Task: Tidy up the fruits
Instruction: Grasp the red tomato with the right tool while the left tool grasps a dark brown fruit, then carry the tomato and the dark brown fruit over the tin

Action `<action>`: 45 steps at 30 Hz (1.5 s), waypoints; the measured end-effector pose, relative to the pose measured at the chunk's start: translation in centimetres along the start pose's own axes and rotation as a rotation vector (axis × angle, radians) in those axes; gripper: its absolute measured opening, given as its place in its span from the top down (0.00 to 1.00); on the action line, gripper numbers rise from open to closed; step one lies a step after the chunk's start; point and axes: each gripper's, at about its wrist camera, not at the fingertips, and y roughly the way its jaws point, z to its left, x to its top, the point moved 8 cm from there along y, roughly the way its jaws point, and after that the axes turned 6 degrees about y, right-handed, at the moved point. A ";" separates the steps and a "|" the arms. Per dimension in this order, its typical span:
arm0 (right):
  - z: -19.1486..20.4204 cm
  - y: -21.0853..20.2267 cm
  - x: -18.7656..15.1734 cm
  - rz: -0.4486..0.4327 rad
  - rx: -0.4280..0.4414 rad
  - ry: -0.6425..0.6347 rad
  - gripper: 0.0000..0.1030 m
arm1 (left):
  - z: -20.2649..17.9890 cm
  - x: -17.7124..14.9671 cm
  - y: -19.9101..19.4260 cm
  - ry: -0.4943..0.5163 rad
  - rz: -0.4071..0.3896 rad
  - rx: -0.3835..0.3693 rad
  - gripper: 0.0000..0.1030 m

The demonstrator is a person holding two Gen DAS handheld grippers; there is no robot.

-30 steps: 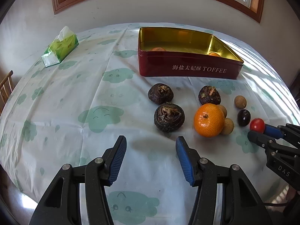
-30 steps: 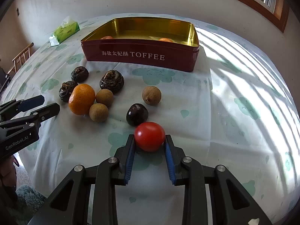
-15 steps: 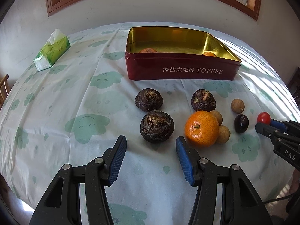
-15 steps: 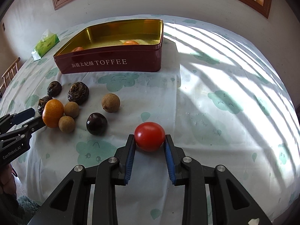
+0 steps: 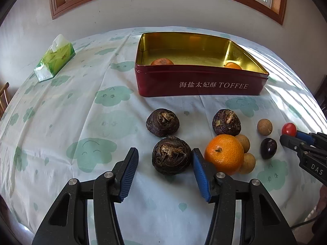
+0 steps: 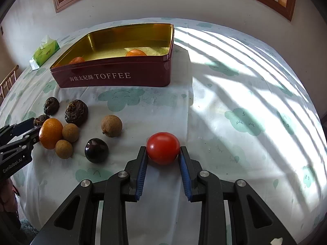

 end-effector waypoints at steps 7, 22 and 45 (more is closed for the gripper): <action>0.0 0.0 -0.1 -0.002 -0.002 -0.002 0.72 | -0.4 -0.2 0.0 0.010 -0.006 -0.019 0.61; -0.1 -0.1 -0.1 0.000 -0.003 -0.001 0.72 | 0.1 -0.3 -1.0 -0.008 -0.017 -0.019 0.62; 0.1 -2.1 1.5 -0.039 0.013 0.002 0.73 | 0.2 1.9 -3.2 -0.005 -0.094 -0.023 0.62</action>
